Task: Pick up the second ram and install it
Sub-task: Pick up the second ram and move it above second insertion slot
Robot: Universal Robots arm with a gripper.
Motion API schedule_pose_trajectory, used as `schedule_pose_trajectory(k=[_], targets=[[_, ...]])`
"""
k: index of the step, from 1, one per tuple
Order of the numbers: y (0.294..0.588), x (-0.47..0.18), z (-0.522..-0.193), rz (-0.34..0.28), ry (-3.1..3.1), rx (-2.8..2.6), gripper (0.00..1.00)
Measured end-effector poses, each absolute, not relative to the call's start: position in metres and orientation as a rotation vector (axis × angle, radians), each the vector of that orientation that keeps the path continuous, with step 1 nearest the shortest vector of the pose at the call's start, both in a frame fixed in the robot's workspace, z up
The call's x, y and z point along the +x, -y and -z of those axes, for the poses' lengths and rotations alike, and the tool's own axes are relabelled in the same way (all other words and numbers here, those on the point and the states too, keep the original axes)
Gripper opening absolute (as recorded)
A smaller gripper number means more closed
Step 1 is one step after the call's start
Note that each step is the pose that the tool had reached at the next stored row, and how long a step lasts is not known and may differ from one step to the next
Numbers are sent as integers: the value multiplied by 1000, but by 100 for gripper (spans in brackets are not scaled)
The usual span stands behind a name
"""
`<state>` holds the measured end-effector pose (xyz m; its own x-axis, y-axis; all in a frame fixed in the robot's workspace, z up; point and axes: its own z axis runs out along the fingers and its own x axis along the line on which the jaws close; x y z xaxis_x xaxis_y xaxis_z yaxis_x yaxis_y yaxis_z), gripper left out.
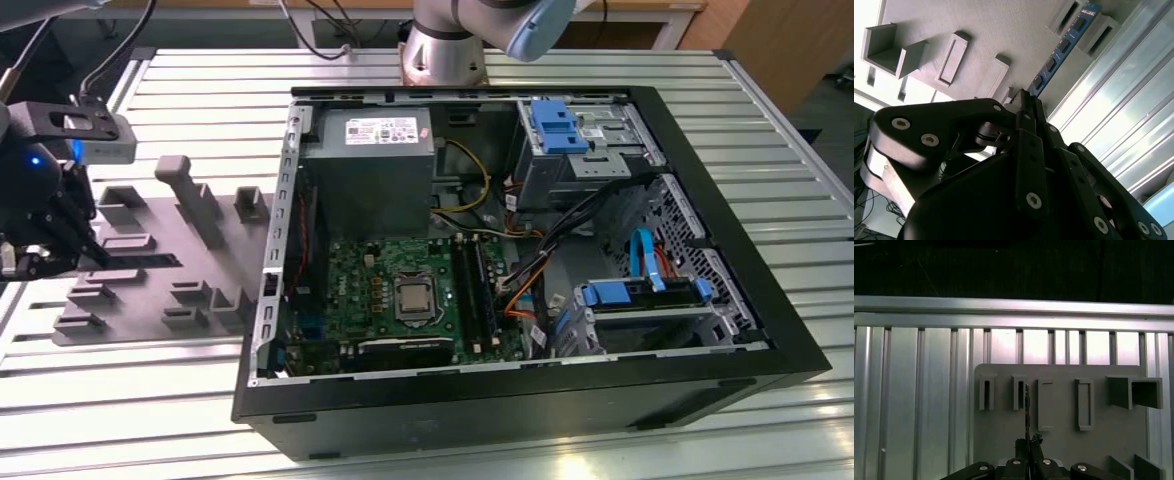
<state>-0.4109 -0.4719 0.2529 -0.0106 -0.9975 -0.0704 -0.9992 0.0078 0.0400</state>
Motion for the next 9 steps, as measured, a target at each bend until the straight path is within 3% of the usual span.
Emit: schedule_pose_trajectory(k=[9], targets=[[472, -411, -261, -122, -2214, -2194, 14]])
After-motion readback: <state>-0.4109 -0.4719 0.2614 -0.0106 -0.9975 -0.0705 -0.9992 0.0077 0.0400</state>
